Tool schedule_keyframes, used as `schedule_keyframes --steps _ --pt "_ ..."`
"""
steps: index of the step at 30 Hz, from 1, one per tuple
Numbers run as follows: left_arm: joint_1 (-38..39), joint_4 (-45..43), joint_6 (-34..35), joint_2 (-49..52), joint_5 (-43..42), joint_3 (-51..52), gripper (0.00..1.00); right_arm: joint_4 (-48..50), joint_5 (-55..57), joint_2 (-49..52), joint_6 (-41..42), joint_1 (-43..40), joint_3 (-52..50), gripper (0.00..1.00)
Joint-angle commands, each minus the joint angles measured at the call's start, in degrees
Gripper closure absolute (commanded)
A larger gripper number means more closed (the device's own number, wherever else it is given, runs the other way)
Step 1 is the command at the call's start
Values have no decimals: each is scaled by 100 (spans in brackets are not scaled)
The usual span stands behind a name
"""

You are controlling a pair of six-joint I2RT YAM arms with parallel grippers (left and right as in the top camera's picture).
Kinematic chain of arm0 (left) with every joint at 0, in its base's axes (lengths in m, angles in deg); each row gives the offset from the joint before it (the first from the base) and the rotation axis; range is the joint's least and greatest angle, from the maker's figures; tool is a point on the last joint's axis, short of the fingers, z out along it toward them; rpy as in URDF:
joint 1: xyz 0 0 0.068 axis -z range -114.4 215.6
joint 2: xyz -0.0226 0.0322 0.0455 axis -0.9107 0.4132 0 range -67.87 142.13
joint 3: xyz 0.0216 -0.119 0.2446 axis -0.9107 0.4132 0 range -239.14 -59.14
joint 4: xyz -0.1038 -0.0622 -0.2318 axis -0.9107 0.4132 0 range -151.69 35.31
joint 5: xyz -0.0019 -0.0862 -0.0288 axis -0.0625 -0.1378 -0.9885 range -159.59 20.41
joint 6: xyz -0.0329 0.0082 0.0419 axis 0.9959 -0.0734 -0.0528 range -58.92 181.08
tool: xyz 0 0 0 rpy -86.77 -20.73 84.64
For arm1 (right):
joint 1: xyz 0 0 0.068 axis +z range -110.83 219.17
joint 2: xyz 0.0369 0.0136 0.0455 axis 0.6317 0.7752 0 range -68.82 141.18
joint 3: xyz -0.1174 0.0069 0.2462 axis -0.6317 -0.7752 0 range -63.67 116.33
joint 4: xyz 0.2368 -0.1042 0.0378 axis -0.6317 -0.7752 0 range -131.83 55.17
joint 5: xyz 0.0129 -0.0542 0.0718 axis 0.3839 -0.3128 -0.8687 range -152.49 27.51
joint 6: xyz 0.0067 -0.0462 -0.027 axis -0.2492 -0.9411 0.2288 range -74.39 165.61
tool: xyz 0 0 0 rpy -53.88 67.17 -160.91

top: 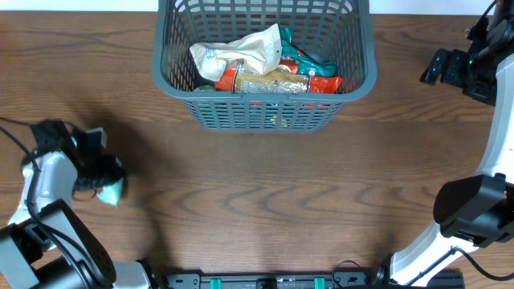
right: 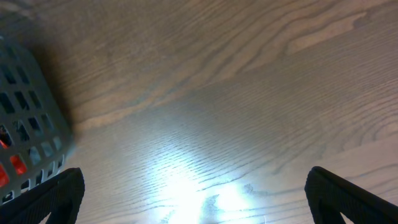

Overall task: Pack container
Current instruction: 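Lift the wipes packet into the basket with the left gripper and release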

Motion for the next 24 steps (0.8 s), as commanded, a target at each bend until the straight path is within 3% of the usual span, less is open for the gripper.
schedule_keyframes --steps 1,7,12,15,20,24 --pt "350 577 509 -431 -214 -1069 94 -15 39 -76 -55 -28 -9 1" --pt "1351 1899 590 -603 404 -3493 94 -15 -55 -76 -52 -24 -9 1" --pt "2610 1969 208 -483 1169 -5209 94 -17 -179 -76 -52 -24 -9 1" --pt "3362 1567 -789 -356 1270 -5565 94 -22 -179 -76 -52 -24 -9 1" --pt "4321 673 -3268 74 1263 -5554 94 -44 -179 -76 -52 -24 -9 1" --pt "4564 74 -3473 706 1263 -5554 94 -81 -179 -76 -52 -24 -9 1"
